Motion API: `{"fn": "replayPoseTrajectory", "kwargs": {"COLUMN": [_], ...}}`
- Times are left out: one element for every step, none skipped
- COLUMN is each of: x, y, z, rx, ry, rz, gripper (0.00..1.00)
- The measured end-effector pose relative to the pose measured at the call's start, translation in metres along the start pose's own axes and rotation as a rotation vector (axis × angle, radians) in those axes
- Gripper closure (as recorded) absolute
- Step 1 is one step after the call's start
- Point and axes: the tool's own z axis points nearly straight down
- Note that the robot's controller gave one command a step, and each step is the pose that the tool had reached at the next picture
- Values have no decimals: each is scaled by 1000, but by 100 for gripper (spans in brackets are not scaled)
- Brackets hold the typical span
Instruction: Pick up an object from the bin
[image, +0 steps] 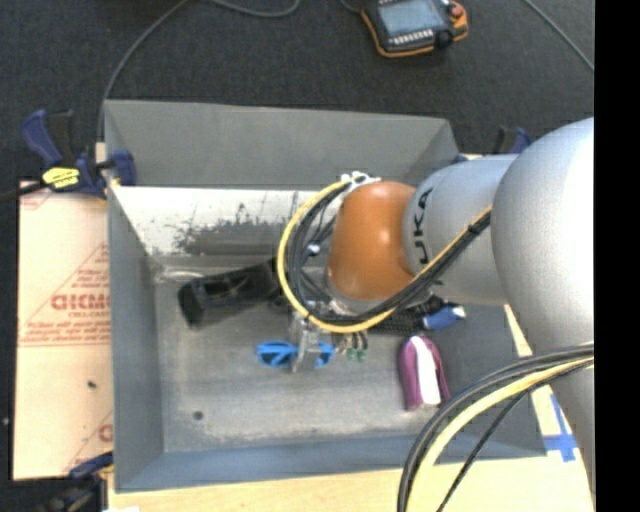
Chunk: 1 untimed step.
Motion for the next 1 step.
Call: {"fn": "replayPoseTrajectory", "kwargs": {"x": [0], "y": [0], "z": [0], "rx": [0], "ry": [0], "rz": [0], "gripper": [100]}}
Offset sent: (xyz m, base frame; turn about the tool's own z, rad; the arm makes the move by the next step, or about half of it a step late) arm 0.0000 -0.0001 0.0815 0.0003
